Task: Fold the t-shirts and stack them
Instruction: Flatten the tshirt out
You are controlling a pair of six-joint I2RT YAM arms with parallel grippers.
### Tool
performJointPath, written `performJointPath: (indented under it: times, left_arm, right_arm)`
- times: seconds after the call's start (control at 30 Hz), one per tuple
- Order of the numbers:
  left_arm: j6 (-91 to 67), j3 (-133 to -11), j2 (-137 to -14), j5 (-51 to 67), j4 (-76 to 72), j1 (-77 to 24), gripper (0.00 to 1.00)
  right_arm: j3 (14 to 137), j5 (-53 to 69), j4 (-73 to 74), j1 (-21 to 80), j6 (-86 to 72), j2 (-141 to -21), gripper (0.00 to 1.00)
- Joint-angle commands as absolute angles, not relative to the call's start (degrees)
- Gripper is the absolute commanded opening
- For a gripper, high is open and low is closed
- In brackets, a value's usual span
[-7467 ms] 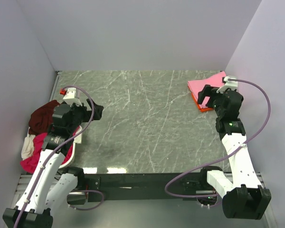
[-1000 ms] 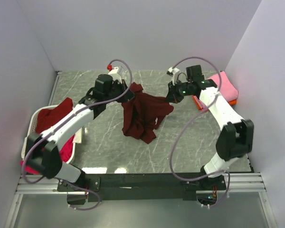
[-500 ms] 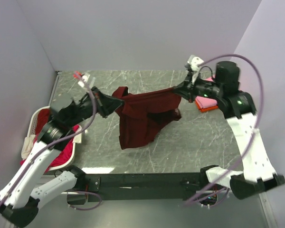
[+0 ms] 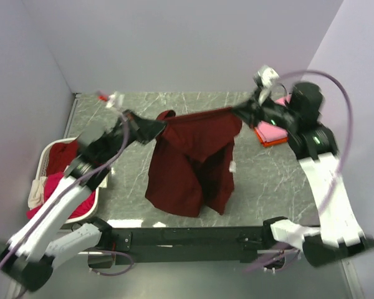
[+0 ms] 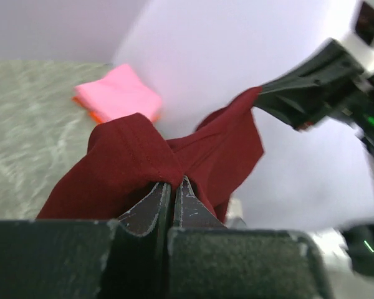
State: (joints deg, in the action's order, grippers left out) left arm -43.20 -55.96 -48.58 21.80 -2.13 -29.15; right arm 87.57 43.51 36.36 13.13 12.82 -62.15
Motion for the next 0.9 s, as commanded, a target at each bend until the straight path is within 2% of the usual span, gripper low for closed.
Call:
performJointPath:
  times: [0.0,0.07,0.1,0.13,0.2,0.23,0.27,0.33,0.43,0.47,0.57,0.63,0.73,0.87]
  left_arm:
    - [-48.16,-54.75,-61.98,7.57,-9.49,-26.46,0.0]
    - [-48.95,-60.09,-70.79,9.9,-10.36,-22.34,0.2]
    - [-48.08,-63.08,-80.32,10.02,-8.8,-21.19,0.3]
    - [-46.16,-71.37,-85.03,9.06,-5.4,-19.18,0.53]
    - [-42.73,-79.76,-97.13,9.15,2.48,-17.67,0.7]
    - [-41.67,-87.81,-100.08,9.05,5.25,-16.8,0.73]
    - [-38.35,-90.85,-102.11,9.23,7.19,-16.7,0.76]
    - [-35.61,-93.42,-102.58,8.26,10.37,-16.87,0.77]
    - [-31.12,-86.26,-96.0,8.7,11.15,-17.4,0.76]
    - [-29.63,-83.7,-94.15,8.96,11.34,-17.49,0.75]
    - [-28.83,-72.71,-88.08,13.26,13.88,-18.54,0.73]
    - [-28.22,-66.03,-85.44,14.5,15.99,-21.51,0.72]
    - [-27.33,-57.85,-81.48,11.97,17.84,-28.18,0.72]
    - [-29.18,-51.86,-78.58,7.23,19.07,-36.37,0.72]
  right_arm:
    - [85.78,25.25,22.01,9.24,9.06,-76.23,0.0]
    - [88.74,22.95,19.0,6.78,7.12,-83.11,0.0]
    - [90.68,21.81,17.77,6.25,7.03,-90.71,0.0]
    - [95.92,19.27,18.28,5.63,6.77,-94.79,0.09]
    - [102.27,15.23,23.08,4.84,7.47,-105.57,0.35]
    - [105.44,12.33,25.2,4.57,7.99,-108.34,0.51]
    - [109.38,12.13,26.79,4.14,8.09,-110.2,0.54]
    - [105.77,14.66,26.55,2.29,8.78,-110.14,0.57]
    - [96.11,19.93,24.78,1.41,17.17,-103.38,0.6]
    - [94.41,25.87,26.26,1.41,20.45,-101.88,0.6]
    - [89.92,40.71,40.47,1.76,35.47,-97.65,0.6]
    - [85.72,44.63,51.65,2.98,44.59,-95.9,0.6]
    - [75.55,44.22,54.76,7.44,48.16,-91.25,0.59]
    - [61.9,36.23,47.56,15.87,46.67,-82.63,0.59]
